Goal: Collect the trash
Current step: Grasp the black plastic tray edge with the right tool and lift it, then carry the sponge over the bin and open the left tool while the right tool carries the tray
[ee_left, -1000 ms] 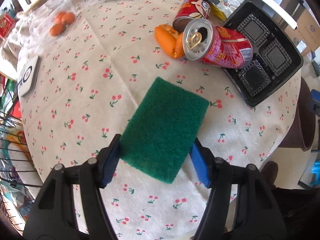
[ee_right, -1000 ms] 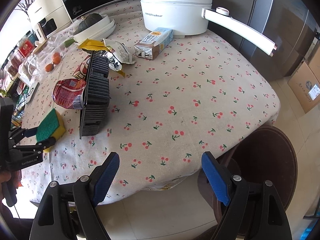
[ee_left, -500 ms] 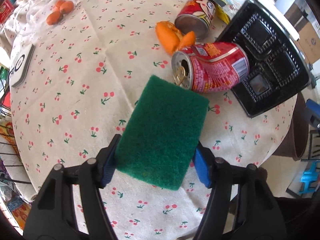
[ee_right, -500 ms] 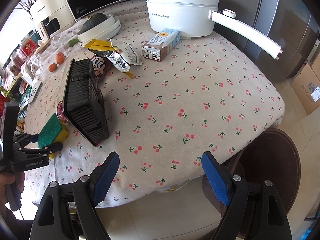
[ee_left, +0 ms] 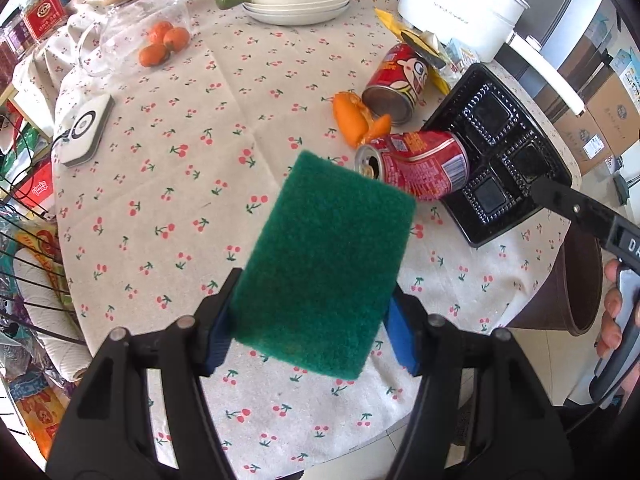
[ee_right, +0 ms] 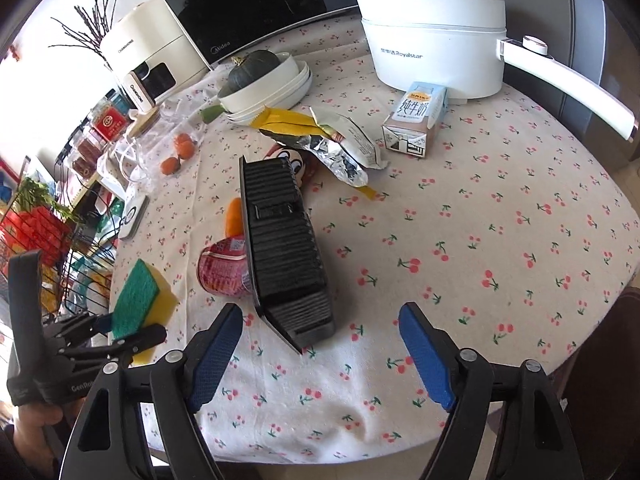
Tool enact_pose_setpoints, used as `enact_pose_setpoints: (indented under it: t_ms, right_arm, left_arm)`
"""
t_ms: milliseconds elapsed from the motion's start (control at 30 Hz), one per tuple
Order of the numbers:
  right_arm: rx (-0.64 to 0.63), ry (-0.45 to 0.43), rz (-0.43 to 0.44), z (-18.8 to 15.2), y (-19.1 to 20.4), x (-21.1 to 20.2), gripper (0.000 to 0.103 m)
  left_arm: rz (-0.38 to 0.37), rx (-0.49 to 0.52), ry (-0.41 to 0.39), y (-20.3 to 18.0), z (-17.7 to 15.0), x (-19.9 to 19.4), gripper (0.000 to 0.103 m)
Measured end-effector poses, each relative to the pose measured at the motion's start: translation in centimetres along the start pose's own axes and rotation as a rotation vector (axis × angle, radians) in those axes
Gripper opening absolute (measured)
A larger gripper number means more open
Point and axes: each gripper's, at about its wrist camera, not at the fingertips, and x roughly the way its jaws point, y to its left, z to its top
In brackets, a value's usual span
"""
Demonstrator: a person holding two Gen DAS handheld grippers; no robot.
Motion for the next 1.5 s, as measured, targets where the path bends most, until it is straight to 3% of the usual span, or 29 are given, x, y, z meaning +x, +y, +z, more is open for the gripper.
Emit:
enact_pose_setpoints:
  t_ms: [33,100,167,433,600,867,967,1033,1067,1100,1267,1500]
  right_arm:
    - [0.000,-0.004,0.005,0.1,0.1,0.1,0.067]
    - [-0.003,-0.019,0.004,0.3,0.4,0.1,0.042]
    - [-0.014,-0.036,0.001,0.3,0.8,-0.4,0.033]
    - [-0.069,-0.106,-0.063,0.2,0.8,-3.5,0.029]
    - [-0.052,-0.113,-0.088,-0.1,-0.9,-4.9,0.012]
    - [-0.022,-0.094,-0.126,-0.8,-3.8,-5.8,0.011]
    - [0.002,-0.048,-0.084,-1.2,-4.8,-5.3,0.017]
    - [-0.002,-0.007,-0.082,-1.7,-5.0,-4.7,0.044]
    - [-0.008,0.012,-0.084,-2.0,-4.9,-4.3,0.064]
    - [-0.015,0.034,-0.087,-2.3,-4.8,-3.8,0.069]
    - [-0.030,0.132,-0.105,-3.4,-4.2,-1.2,0.069]
    - [0.006,0.166,-0.072,-3.7,-2.9,0.7,0.073]
  left_arm:
    - [0.000,-0.002,-0.002,0.1,0.0,0.0,0.066]
    - [0.000,-0.008,-0.007,0.1,0.2,-0.1,0.066]
    - [-0.001,-0.014,-0.013,0.1,0.0,-0.5,0.066]
    - [-0.013,-0.022,-0.030,-0.7,0.4,-0.6,0.066]
    - [-0.014,0.001,-0.032,-2.3,0.6,-0.3,0.066]
    - [-0.015,0.035,-0.033,-4.4,0.8,0.1,0.066]
    - [-0.004,0.042,-0.037,-4.4,0.9,0.1,0.066]
    - [0.005,0.037,-0.038,-4.1,0.9,0.1,0.067]
    - [0.006,0.032,-0.037,-3.9,0.9,0.2,0.067]
    - [0.007,0.025,-0.035,-3.6,1.0,0.2,0.067]
    - [0.005,0.006,-0.029,-3.0,0.9,0.3,0.067]
    - [0.005,0.016,-0.034,-2.7,0.7,0.0,0.067]
